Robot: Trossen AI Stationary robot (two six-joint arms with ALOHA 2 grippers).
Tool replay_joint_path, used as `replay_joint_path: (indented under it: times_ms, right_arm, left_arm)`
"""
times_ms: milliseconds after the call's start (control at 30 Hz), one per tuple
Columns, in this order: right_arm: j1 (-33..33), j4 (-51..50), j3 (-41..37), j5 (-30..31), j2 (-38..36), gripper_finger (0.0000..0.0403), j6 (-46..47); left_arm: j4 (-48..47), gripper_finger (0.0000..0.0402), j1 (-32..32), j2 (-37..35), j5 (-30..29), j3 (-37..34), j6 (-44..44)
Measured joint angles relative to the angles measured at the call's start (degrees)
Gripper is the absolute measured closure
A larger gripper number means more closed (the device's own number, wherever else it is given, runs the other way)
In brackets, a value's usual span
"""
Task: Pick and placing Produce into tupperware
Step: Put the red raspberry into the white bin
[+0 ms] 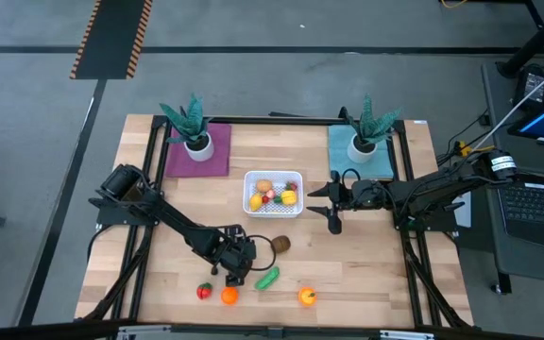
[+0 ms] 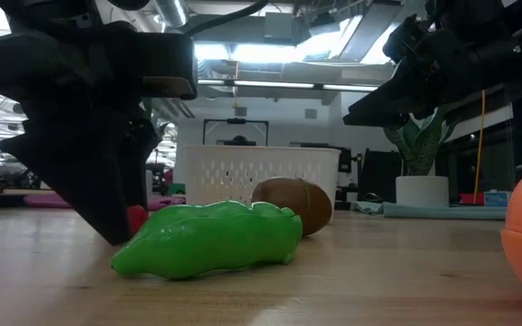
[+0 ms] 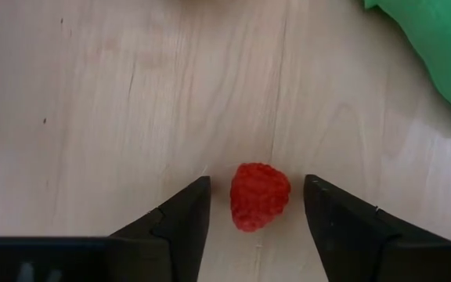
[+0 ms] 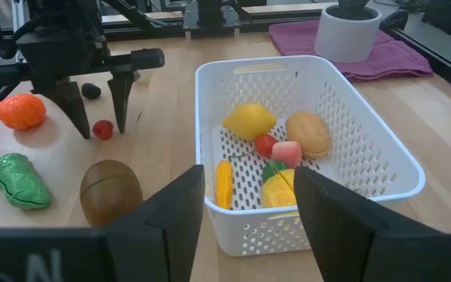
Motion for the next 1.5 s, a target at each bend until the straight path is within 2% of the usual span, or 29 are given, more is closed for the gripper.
replay_joint_path:
  times_ms: [433,767,1067,1500]
  right_arm:
    - [-0.01,-0.02,0.00,-0.04,0.00,0.0203,0.15]
    - [-0.01,-0.15,0.00,-0.04,0.00,0.0203,0.16]
    - [0.00,-0.79,0.00,-0.33,0.00,0.0203,0.11]
    - [0.00,-1.22,0.00,-0.37,0.00,0.0203,0.00]
  left_arm:
    - [-0.24,0.0318,0.67,-0.11,-0.09,0.00,-0.06]
    - [-3.47,0.0316,1.00,-1.64,2.97,-0.04,-0.26]
    - [-10.74,0.0322,2.55,-9.91,3.14,-0.04,0.05]
    - [-20.21,0.0323,3.00,-22.66,-4.68,-0.41,3.10]
